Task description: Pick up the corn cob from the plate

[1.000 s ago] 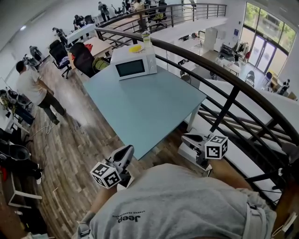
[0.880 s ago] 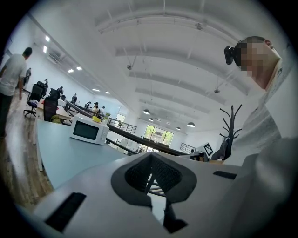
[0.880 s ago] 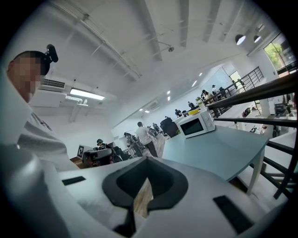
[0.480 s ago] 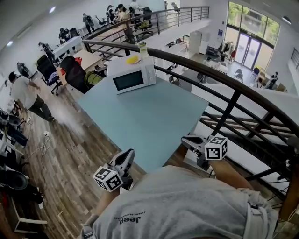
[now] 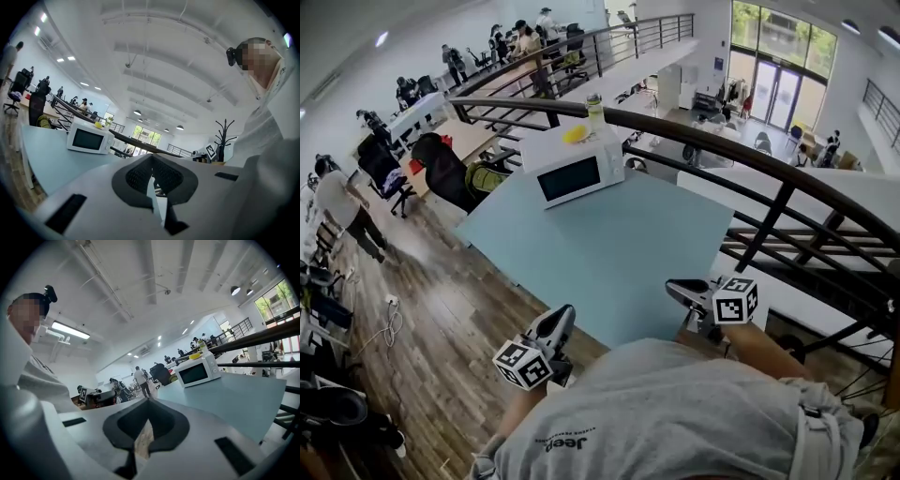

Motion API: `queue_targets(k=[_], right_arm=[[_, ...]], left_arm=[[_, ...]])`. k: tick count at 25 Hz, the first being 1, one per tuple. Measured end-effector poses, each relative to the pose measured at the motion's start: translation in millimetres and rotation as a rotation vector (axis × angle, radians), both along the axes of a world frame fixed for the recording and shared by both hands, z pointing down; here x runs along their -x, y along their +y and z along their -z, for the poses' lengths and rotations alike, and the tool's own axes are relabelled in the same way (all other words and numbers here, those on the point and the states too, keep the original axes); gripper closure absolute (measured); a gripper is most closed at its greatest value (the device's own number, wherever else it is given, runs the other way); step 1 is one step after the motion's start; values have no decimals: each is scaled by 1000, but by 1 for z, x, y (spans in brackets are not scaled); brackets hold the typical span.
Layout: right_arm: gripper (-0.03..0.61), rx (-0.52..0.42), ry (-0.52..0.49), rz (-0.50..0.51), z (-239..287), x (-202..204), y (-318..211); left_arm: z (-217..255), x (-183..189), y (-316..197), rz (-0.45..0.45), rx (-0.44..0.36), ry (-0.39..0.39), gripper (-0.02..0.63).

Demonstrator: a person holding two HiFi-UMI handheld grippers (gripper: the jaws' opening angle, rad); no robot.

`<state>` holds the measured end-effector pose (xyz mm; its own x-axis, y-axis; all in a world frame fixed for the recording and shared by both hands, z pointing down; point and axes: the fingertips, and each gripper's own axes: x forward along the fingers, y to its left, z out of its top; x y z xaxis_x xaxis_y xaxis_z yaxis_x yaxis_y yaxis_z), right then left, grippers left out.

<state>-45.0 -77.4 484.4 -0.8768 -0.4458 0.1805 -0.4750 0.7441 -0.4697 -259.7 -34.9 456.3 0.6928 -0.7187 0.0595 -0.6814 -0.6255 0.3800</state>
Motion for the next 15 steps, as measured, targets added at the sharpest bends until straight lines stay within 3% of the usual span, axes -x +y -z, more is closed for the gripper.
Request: queue_targets(k=[7, 15], right_arm=[[563, 21, 46, -7, 15, 16, -16], [563, 37, 76, 36, 6, 28, -41]], left_arm=[[7, 16, -21, -25, 16, 34, 597], [-10, 27, -38, 8, 46, 44, 597]])
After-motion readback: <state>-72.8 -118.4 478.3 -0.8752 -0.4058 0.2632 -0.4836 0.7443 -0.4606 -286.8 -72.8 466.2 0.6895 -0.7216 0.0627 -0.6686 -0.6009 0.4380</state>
